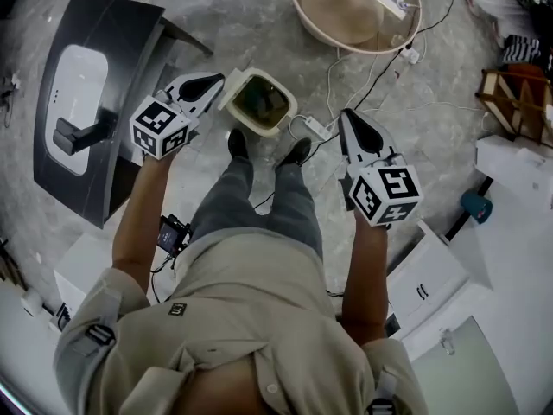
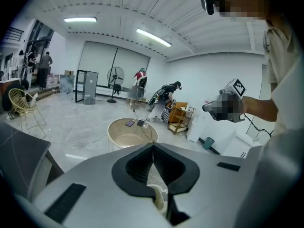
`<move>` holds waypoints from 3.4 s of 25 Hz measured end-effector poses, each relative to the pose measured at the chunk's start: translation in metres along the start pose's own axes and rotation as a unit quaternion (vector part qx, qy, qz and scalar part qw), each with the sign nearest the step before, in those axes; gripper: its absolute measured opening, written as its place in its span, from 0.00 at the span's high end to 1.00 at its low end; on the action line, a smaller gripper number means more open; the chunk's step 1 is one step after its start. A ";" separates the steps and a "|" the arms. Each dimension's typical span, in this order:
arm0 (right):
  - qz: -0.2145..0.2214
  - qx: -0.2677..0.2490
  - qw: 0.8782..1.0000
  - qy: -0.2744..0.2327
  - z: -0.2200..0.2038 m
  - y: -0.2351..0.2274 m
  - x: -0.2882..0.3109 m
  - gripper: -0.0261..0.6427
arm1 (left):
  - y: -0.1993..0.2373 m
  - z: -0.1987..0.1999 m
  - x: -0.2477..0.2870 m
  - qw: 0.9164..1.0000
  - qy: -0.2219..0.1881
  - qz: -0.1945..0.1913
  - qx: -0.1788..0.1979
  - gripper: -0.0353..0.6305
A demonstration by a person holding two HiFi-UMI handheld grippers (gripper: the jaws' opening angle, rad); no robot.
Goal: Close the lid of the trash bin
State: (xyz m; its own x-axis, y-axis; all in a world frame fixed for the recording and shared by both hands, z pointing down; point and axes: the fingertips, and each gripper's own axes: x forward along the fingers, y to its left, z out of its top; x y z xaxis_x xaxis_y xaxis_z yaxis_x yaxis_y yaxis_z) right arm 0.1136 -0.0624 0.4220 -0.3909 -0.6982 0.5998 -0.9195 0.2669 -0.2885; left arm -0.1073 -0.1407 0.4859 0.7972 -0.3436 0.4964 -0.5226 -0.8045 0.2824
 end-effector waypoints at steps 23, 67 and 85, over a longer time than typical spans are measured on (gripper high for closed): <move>0.004 0.036 0.997 0.070 -0.096 -0.042 0.057 0.92 | 0.064 -0.189 0.109 0.987 0.127 0.026 -0.090 0.92; -0.009 0.091 0.990 0.111 -0.190 -0.107 0.044 0.92 | -0.058 -0.352 0.247 0.949 0.279 -0.089 -0.116 0.81; -0.025 0.115 0.985 0.129 -0.234 -0.144 0.031 0.92 | -0.067 -0.418 0.305 0.927 0.331 -0.092 -0.148 0.81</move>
State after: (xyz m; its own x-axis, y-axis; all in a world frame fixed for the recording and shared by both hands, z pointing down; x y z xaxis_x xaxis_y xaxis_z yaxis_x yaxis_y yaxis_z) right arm 0.2237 0.0327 0.6567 -0.3696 -0.5072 0.7786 -0.9159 0.0578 -0.3971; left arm 0.0445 0.0108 0.9616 0.5722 0.2385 0.7846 -0.5333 -0.6186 0.5770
